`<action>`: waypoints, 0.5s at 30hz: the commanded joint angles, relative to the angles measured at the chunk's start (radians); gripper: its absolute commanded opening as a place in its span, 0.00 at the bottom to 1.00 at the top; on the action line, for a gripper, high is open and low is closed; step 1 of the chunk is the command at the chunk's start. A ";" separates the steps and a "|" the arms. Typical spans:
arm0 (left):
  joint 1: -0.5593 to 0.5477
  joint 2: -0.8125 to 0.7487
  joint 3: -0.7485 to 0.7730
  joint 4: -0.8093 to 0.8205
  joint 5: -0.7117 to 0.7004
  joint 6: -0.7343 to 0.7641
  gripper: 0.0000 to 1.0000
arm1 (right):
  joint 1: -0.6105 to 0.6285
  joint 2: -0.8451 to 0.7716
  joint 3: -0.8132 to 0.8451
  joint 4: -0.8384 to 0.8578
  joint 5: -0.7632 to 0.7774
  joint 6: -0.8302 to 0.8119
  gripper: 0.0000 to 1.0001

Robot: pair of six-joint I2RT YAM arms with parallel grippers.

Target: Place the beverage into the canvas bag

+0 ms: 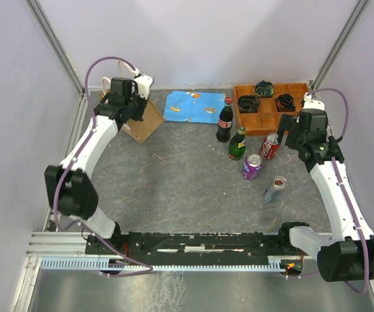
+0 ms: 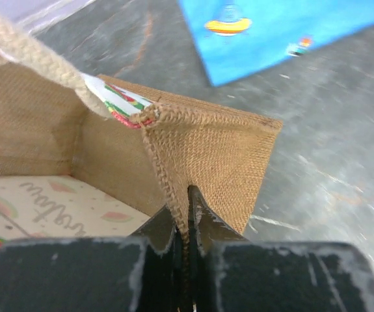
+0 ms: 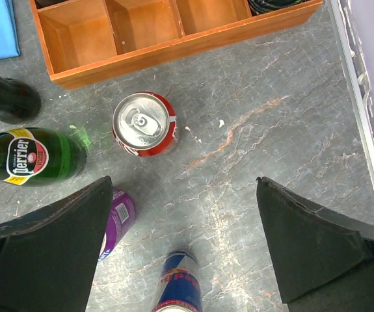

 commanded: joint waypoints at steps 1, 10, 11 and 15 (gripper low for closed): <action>-0.128 -0.215 -0.089 -0.111 0.109 0.177 0.03 | -0.003 -0.011 -0.004 0.028 -0.013 0.001 0.99; -0.479 -0.409 -0.214 -0.144 0.034 0.076 0.03 | -0.004 -0.018 -0.017 0.025 -0.042 0.016 0.99; -0.518 -0.419 -0.222 -0.141 0.014 0.047 0.03 | -0.003 -0.023 -0.021 0.022 -0.044 0.017 0.99; -0.668 -0.447 -0.287 -0.091 -0.097 -0.018 0.03 | -0.003 -0.050 -0.038 0.009 -0.044 0.020 0.99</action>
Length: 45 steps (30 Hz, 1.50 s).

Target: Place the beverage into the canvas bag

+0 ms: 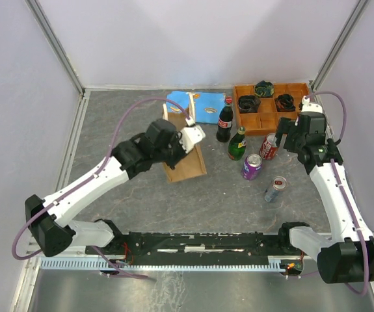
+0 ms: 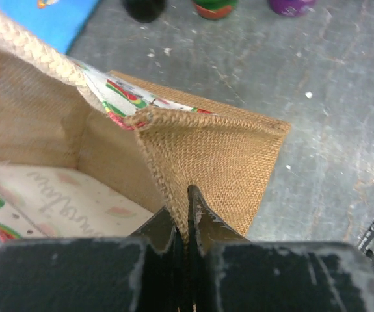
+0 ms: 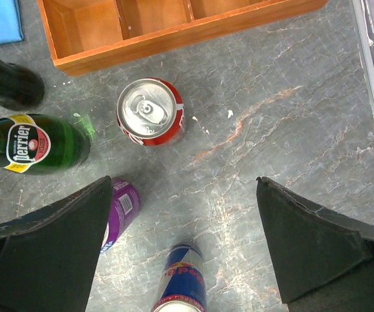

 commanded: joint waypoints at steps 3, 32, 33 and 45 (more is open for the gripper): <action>-0.157 -0.054 -0.090 0.091 -0.192 -0.109 0.03 | -0.004 -0.070 -0.022 -0.006 -0.009 0.016 0.99; -0.316 0.100 -0.282 0.452 -0.164 0.043 0.03 | -0.003 -0.170 -0.048 -0.089 0.012 0.004 0.99; -0.316 0.098 -0.286 0.451 -0.150 0.053 0.03 | -0.004 -0.168 -0.049 -0.088 0.012 0.002 0.99; -0.318 0.140 -0.322 0.464 -0.134 0.095 0.03 | -0.003 -0.166 -0.072 -0.075 0.017 0.003 0.99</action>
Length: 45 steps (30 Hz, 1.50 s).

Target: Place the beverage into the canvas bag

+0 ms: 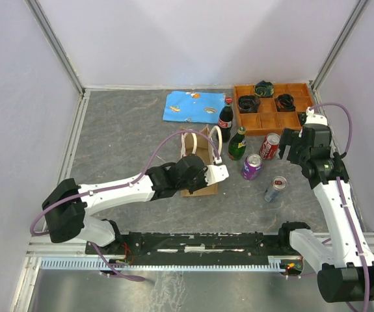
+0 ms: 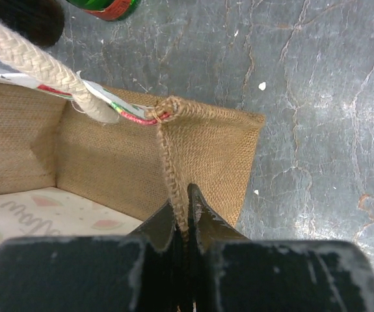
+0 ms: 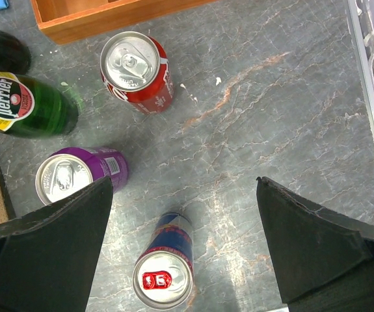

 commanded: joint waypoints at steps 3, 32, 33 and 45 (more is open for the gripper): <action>-0.003 0.020 -0.018 0.071 0.026 0.051 0.03 | -0.004 0.002 -0.005 0.041 0.012 -0.002 0.99; 0.350 -0.077 0.453 -0.173 -0.105 -0.297 0.88 | -0.004 0.189 0.220 0.258 -0.136 -0.064 0.93; 0.392 -0.064 0.457 -0.186 -0.081 -0.335 0.88 | -0.003 0.228 0.251 0.279 -0.158 -0.065 0.92; 0.604 -0.083 0.409 -0.196 -0.002 -0.511 0.88 | 0.197 0.522 0.401 0.605 -0.200 -0.128 0.91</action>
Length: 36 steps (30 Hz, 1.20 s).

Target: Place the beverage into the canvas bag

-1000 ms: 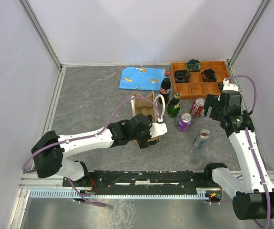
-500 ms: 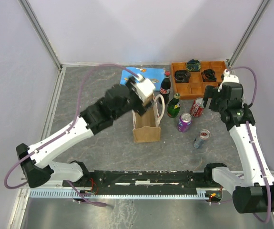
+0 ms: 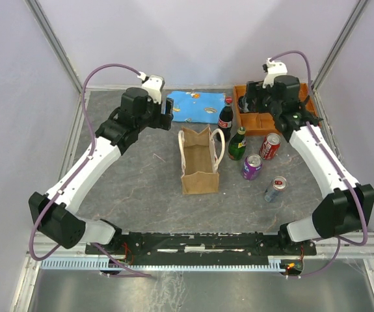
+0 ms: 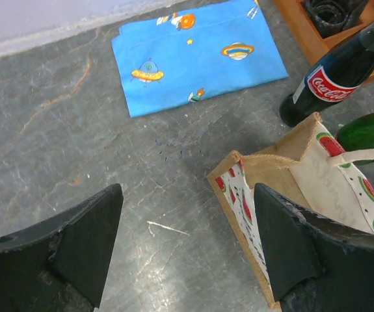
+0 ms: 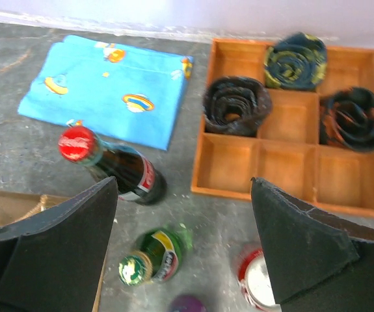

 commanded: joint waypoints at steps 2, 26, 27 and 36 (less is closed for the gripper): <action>0.055 -0.064 -0.051 0.021 0.049 -0.112 0.88 | 0.050 0.030 0.004 0.218 -0.045 -0.013 0.91; 0.097 -0.020 -0.072 0.067 0.108 -0.107 0.86 | 0.147 0.179 -0.047 0.378 -0.154 0.010 0.90; 0.097 -0.016 -0.071 0.067 0.108 -0.107 0.86 | 0.148 0.187 -0.047 0.386 -0.150 0.010 0.90; 0.097 -0.003 -0.074 0.063 0.110 -0.101 0.86 | 0.155 0.267 -0.027 0.444 -0.112 0.004 0.89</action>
